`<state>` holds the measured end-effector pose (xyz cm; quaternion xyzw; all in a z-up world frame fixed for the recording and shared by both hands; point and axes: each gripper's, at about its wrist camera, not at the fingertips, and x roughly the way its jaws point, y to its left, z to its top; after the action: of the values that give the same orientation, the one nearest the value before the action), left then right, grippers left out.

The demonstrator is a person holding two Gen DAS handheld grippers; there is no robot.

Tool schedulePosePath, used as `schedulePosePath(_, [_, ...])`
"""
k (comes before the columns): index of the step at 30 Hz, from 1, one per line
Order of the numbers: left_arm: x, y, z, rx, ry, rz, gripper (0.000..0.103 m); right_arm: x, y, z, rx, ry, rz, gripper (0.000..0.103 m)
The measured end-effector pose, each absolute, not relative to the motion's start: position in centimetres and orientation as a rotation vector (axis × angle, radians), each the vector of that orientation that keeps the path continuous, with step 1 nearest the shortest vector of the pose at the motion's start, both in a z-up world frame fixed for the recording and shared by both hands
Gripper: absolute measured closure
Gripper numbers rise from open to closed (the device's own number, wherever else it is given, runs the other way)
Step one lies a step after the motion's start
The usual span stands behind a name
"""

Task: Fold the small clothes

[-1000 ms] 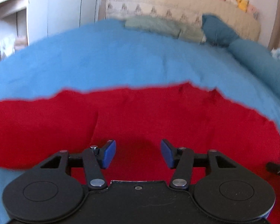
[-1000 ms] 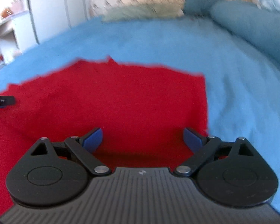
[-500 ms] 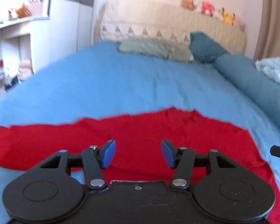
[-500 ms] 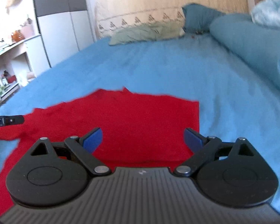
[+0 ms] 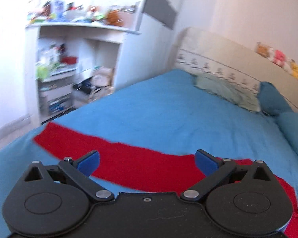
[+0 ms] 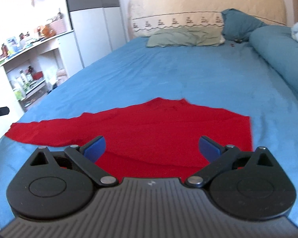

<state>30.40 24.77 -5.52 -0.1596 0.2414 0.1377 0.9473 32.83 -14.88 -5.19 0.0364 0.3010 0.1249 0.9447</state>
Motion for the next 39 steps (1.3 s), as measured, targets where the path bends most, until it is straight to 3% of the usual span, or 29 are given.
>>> schedulePosePath(5, [30.0, 30.2, -8.9, -0.414, 0.513, 0.367, 0.003, 33.8, -11.9, -7.3, 0.069, 0.646, 0.286, 0.0])
schedulePosePath(13, [31.5, 36.1, -14.0, -0.528, 0.522, 0.447, 0.023, 36.2, -9.8, -11.2, 0.063, 0.692, 0.289, 0.0])
schedulePosePath(17, [32.8, 38.2, -16.1, -0.585, 0.543, 0.474, 0.046, 37.0, -9.5, -12.7, 0.054, 0.699, 0.286, 0.0])
schedulePosePath(22, [34.1, 39.9, -17.0, -0.577, 0.515, 0.518, 0.065, 37.8, -9.2, -14.1, 0.062, 0.7, 0.289, 0.0])
schedulePosePath(26, [35.4, 41.0, -17.0, -0.57, 0.524, 0.572, 0.095, 37.8, -9.0, -14.7, 0.075, 0.703, 0.302, 0.0])
schedulePosePath(33, [36.1, 37.7, -13.8, -0.438, 0.482, 0.531, 0.098, 37.7, -10.2, -14.3, 0.114, 0.694, 0.304, 0.0])
schedulePosePath(39, [38.9, 26.5, -7.1, -0.262, 0.369, 0.31, 0.098, 37.2, -13.4, -12.2, 0.141, 0.646, 0.268, 0.0])
